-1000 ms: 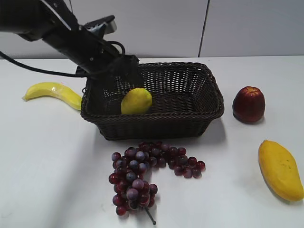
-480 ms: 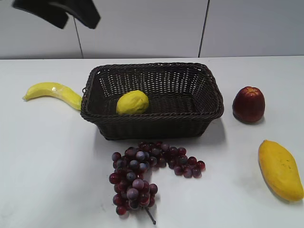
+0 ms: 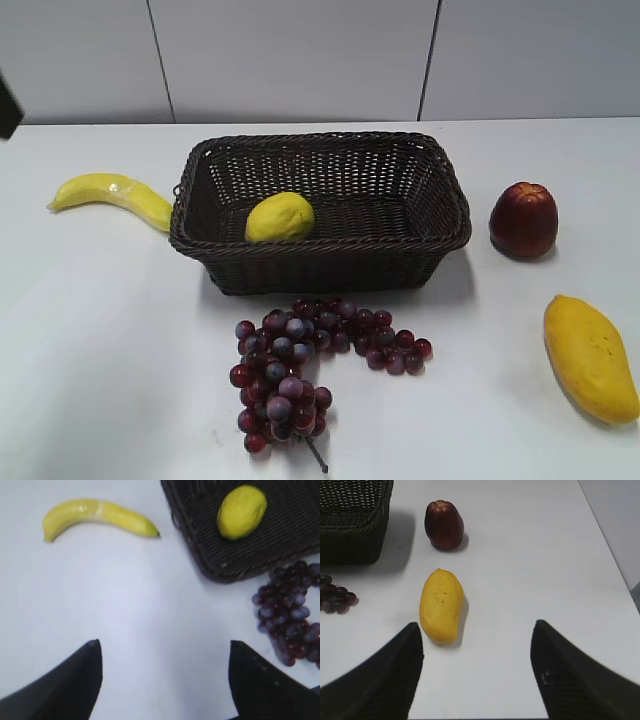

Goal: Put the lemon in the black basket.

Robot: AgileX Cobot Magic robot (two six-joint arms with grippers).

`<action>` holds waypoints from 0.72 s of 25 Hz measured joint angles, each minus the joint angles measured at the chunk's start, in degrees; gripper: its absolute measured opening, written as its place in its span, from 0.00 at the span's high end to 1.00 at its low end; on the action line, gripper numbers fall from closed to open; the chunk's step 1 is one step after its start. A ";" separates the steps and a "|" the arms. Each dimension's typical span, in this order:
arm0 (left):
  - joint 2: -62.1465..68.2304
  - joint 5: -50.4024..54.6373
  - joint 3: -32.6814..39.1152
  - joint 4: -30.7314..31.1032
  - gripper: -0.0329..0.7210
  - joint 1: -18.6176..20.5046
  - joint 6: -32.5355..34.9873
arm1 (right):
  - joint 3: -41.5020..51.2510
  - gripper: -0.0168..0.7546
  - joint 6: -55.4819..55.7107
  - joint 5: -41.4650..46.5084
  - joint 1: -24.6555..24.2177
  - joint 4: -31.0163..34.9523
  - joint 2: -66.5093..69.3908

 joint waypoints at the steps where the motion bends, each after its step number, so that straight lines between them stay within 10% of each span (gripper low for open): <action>1: -2.60 0.08 2.95 0.11 0.17 1.12 -0.06 | 0.00 0.26 0.00 0.00 0.00 0.00 0.00; 11: -32.38 0.33 32.02 -0.67 0.17 7.02 -0.12 | 0.00 0.26 0.00 0.00 0.00 0.00 0.00; 18: -54.70 0.47 39.73 -3.64 0.11 7.02 -0.20 | 0.00 0.26 0.00 0.00 0.00 0.00 0.00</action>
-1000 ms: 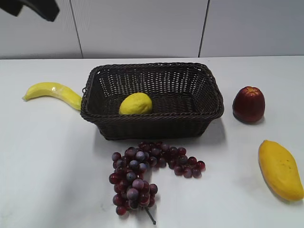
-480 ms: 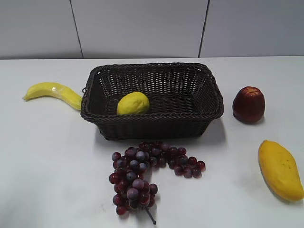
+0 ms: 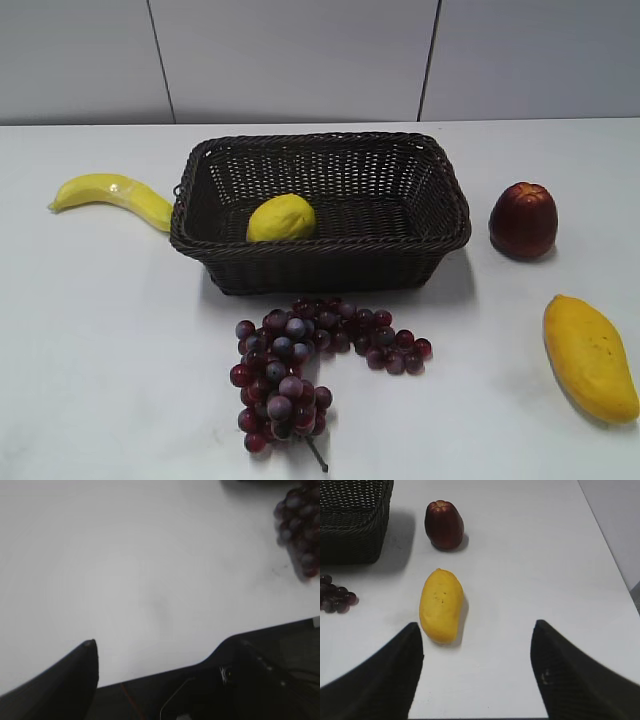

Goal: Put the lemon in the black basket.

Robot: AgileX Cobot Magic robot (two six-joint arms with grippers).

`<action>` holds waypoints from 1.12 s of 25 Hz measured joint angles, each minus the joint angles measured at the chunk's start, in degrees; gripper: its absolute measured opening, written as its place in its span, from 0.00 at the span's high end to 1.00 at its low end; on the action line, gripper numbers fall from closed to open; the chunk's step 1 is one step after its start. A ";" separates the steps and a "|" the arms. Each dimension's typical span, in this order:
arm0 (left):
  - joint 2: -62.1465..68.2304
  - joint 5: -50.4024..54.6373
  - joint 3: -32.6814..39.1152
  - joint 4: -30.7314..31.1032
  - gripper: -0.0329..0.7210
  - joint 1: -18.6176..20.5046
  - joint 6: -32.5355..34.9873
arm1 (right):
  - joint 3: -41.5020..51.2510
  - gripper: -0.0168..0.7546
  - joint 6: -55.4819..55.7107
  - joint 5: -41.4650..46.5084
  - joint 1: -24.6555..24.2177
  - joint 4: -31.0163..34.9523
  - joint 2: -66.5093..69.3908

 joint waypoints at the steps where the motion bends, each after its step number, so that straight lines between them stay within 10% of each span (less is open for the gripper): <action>1: -2.68 0.00 0.06 -0.01 0.10 0.00 0.00 | 0.00 0.26 0.00 0.00 0.00 0.00 0.00; 18: -10.95 -7.05 4.19 2.70 0.14 0.00 -0.11 | 0.00 0.26 0.00 0.00 0.00 0.00 0.00; 28: -12.23 -7.43 4.19 2.65 0.32 0.71 -0.11 | 0.00 0.26 0.00 0.00 0.00 0.00 0.00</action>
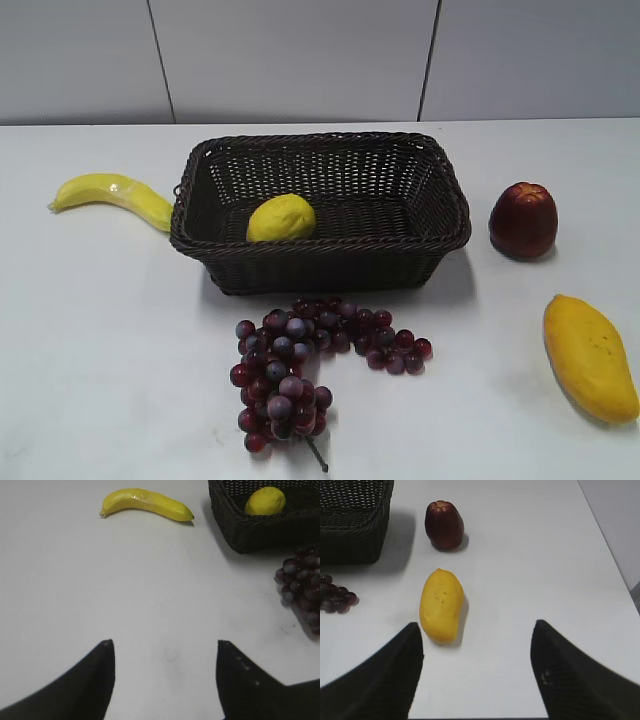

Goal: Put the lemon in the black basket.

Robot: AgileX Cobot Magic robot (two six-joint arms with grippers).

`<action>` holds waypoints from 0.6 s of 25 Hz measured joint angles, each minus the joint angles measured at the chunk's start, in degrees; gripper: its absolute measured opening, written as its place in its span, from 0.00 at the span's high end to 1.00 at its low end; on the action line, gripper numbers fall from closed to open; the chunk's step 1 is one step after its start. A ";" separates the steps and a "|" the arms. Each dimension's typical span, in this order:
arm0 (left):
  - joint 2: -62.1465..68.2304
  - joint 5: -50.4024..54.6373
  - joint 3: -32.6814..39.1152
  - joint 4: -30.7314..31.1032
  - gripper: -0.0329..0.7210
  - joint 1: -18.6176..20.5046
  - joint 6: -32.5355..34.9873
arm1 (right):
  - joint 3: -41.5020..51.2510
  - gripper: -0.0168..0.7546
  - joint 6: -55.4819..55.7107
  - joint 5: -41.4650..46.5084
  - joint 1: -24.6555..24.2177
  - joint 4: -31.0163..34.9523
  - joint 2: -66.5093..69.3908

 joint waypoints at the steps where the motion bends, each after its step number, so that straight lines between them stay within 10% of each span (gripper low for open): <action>1: -0.74 -0.05 0.02 0.00 0.33 0.40 0.00 | 0.00 0.26 0.00 0.00 0.00 0.00 0.00; 15: -4.98 -0.05 0.02 -0.12 0.49 6.98 0.03 | 0.00 0.26 0.06 0.00 0.00 0.00 0.00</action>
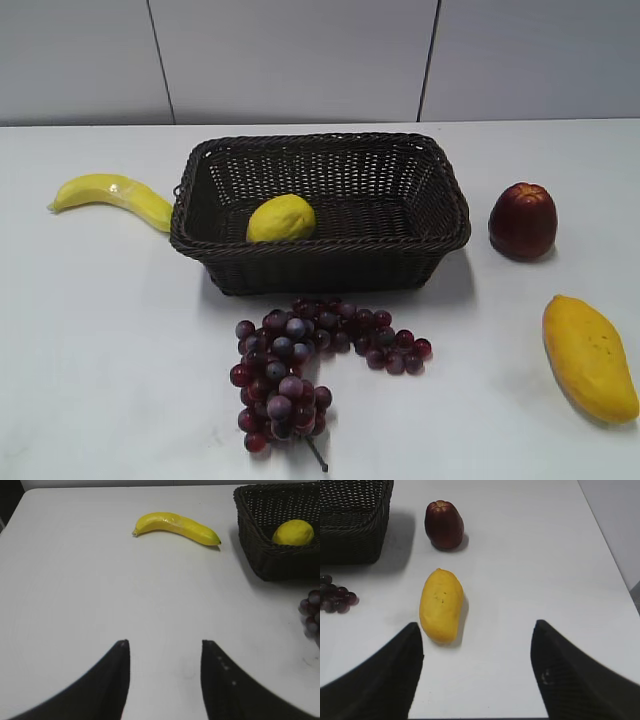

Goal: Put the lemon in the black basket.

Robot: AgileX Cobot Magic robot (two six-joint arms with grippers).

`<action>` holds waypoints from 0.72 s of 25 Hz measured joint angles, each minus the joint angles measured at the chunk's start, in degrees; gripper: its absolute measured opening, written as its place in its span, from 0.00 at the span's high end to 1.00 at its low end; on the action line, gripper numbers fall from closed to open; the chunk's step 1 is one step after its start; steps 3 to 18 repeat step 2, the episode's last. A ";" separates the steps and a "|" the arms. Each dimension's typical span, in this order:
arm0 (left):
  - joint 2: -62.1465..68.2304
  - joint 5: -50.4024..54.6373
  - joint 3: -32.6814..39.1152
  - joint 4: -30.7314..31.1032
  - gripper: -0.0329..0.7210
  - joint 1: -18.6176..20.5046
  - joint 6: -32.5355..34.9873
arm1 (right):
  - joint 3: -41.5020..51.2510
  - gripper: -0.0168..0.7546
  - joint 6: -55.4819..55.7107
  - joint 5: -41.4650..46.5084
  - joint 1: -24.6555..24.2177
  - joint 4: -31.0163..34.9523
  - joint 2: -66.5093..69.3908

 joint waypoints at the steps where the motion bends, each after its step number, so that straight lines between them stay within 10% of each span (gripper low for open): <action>1: 0.00 0.05 0.00 0.00 0.49 0.00 -0.05 | 0.00 0.26 0.00 0.00 0.00 0.00 0.00; 18: 0.00 0.05 0.00 0.00 0.49 0.07 -0.05 | 0.00 0.26 0.00 0.00 0.00 0.00 0.00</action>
